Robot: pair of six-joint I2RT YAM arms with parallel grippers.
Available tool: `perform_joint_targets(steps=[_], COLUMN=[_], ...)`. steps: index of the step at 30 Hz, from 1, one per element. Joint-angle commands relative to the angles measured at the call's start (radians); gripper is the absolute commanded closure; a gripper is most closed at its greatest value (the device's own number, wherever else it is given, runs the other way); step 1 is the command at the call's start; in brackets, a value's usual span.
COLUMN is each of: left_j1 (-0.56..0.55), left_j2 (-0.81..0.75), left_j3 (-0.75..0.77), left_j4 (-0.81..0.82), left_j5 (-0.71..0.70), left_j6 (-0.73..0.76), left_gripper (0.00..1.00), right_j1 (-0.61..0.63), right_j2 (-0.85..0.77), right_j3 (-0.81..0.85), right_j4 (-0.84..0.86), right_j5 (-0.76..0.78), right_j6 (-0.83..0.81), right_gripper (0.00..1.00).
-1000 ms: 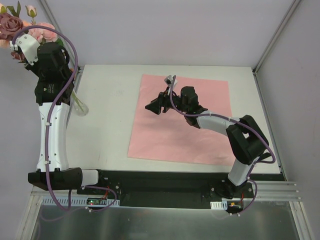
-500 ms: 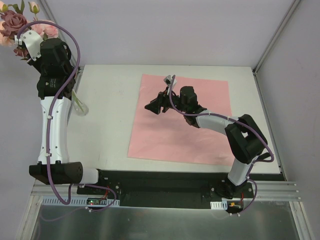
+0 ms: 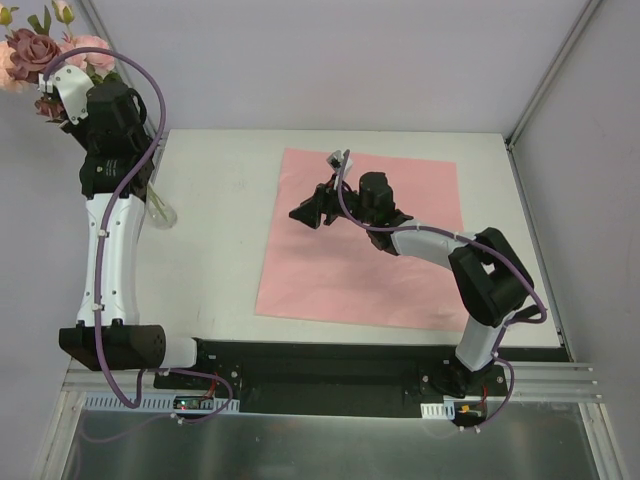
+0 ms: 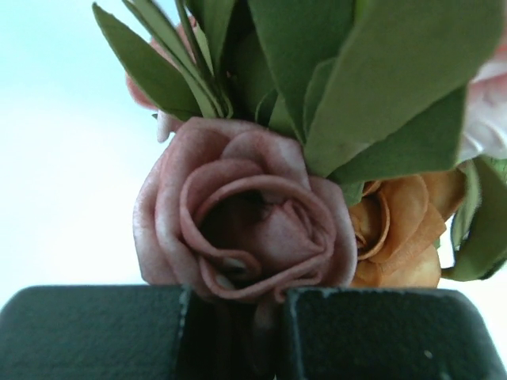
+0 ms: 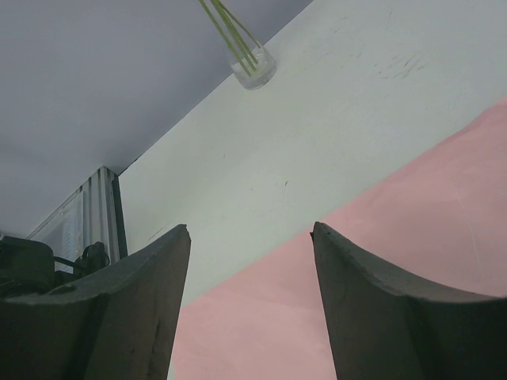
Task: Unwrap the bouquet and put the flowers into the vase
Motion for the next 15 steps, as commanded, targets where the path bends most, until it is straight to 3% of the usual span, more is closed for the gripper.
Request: perform_joint_targets(steps=[1,9,15], left_j1=[0.007,0.005,0.007], left_j2=[-0.018,-0.043,-0.052], left_j3=[-0.048,-0.099,-0.054], left_j4=[-0.015,-0.013,0.002], left_j5=[0.029,0.032,0.007], left_j6=[-0.011,-0.026,0.026], left_gripper=[1.00,1.00,1.00], right_j1=[-0.003,-0.003,-0.004], right_j2=[0.003,0.008,0.014], right_j3=[0.051,0.054,0.061], right_j4=[0.027,0.022,0.021], right_j5=[-0.025,-0.028,-0.033], right_j6=[0.002,0.002,0.005], right_gripper=[0.34,0.34,0.34])
